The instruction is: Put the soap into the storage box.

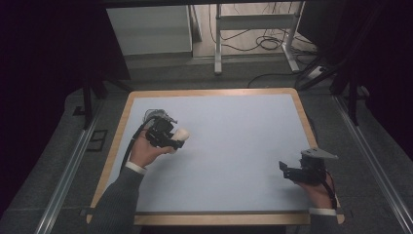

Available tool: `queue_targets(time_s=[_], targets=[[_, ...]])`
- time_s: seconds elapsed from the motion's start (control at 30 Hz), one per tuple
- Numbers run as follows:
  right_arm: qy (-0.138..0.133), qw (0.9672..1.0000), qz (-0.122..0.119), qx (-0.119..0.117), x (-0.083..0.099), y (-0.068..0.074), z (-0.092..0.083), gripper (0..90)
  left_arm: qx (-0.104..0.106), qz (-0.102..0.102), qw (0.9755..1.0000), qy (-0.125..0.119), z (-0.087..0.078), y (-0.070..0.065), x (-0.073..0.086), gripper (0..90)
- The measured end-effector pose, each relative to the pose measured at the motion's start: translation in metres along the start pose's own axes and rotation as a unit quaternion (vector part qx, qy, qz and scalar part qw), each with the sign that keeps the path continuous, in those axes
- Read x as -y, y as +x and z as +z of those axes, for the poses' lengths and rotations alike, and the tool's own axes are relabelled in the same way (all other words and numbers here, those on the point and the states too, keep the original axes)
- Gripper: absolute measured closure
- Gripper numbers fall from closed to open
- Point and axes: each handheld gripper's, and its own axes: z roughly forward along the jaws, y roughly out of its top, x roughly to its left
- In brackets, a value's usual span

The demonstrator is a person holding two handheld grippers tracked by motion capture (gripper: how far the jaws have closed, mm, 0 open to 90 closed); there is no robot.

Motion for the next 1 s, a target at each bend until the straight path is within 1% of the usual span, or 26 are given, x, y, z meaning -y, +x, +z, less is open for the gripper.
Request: queue_targets(time_s=[0.07, 0.13, 0.17, 0.53, 0.57, 0.67, 0.8, 0.87, 0.97, 1.0], targets=[[-0.001, 1.0000, -0.001, 0.000, 0.000, 0.001, 0.000, 8.4, -0.001, -0.004, 1.0000, 0.000, 0.001, 0.003, 0.000, 49.7], [-0.001, 1.0000, -0.001, 0.000, 0.000, 0.001, 0.000, 8.4, -0.001, -0.003, 1.0000, 0.002, 0.001, 0.004, 0.000, 49.7], [-0.001, 1.0000, -0.001, 0.000, 0.000, 0.001, 0.000, 8.4, -0.002, -0.006, 1.0000, 0.000, 0.001, 0.005, 0.000, 49.7], [0.001, 1.0000, -0.001, 0.001, 0.000, 0.000, 0.000, 8.4, -0.008, -0.012, 0.9999, 0.000, -0.004, 0.015, -0.002, 49.8], [0.001, 1.0000, 0.000, 0.001, 0.000, 0.000, 0.000, 8.4, -0.010, -0.016, 0.9998, -0.001, -0.003, 0.017, -0.002, 49.9], [0.001, 1.0000, 0.000, 0.001, 0.001, 0.000, 0.001, 8.4, -0.010, -0.015, 0.9998, 0.001, -0.003, 0.018, -0.002, 49.9], [0.000, 1.0000, 0.001, 0.001, 0.001, -0.001, 0.001, 8.4, -0.010, -0.020, 0.9997, -0.004, -0.003, 0.021, -0.002, 49.9], [0.000, 1.0000, 0.001, 0.001, 0.001, -0.001, 0.001, 8.4, -0.011, -0.022, 0.9997, -0.005, -0.004, 0.023, -0.002, 49.9], [0.001, 1.0000, 0.000, 0.001, 0.001, -0.001, 0.001, 8.4, -0.016, -0.029, 0.9994, -0.007, -0.006, 0.029, -0.001, 49.9], [0.001, 1.0000, 0.000, 0.001, 0.001, -0.001, 0.001, 8.4, -0.016, -0.029, 0.9994, -0.007, -0.006, 0.029, -0.001, 49.9]])
